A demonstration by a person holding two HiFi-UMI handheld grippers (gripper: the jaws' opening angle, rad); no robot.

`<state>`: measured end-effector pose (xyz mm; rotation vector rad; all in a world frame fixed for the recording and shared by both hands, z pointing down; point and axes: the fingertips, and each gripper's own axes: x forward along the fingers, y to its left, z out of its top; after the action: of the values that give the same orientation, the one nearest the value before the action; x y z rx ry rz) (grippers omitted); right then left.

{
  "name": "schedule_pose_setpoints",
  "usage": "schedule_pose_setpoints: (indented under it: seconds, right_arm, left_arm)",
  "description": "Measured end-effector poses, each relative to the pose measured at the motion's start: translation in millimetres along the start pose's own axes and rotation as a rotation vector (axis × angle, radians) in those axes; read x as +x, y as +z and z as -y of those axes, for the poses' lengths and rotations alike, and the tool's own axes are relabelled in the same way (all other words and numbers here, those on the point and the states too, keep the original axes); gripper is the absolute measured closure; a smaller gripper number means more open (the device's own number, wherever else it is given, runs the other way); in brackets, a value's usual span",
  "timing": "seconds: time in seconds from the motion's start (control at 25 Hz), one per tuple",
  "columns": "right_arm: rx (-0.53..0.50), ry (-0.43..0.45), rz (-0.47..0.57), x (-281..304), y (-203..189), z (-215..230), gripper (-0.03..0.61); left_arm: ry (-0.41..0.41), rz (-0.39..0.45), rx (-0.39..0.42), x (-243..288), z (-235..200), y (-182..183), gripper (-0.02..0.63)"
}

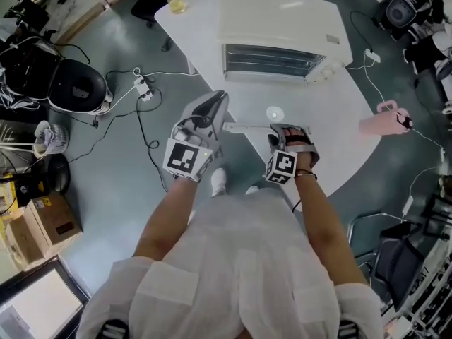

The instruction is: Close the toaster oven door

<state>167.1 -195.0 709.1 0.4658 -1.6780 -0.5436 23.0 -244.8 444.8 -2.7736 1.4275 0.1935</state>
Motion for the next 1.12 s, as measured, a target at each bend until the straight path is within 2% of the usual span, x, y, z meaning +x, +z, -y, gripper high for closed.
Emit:
schedule_pose_setpoints:
  seconds: [0.28,0.52,1.12]
  right_arm:
    - [-0.011,0.0,-0.029,13.8,-8.1,-2.4,0.42]
    - [-0.031,-0.015,-0.037,16.8,-8.4,-3.1,0.458]
    - [0.005,-0.014,-0.028,8.7,-6.2,2.7,0.486]
  left_arm:
    - [-0.009,0.002,-0.005,7.8,-0.2,-1.3,0.591]
    - [-0.019,0.002,-0.007,11.2,-1.0,-2.9,0.591]
    - [-0.022,0.004,-0.003,16.8,-5.6,-2.7,0.591]
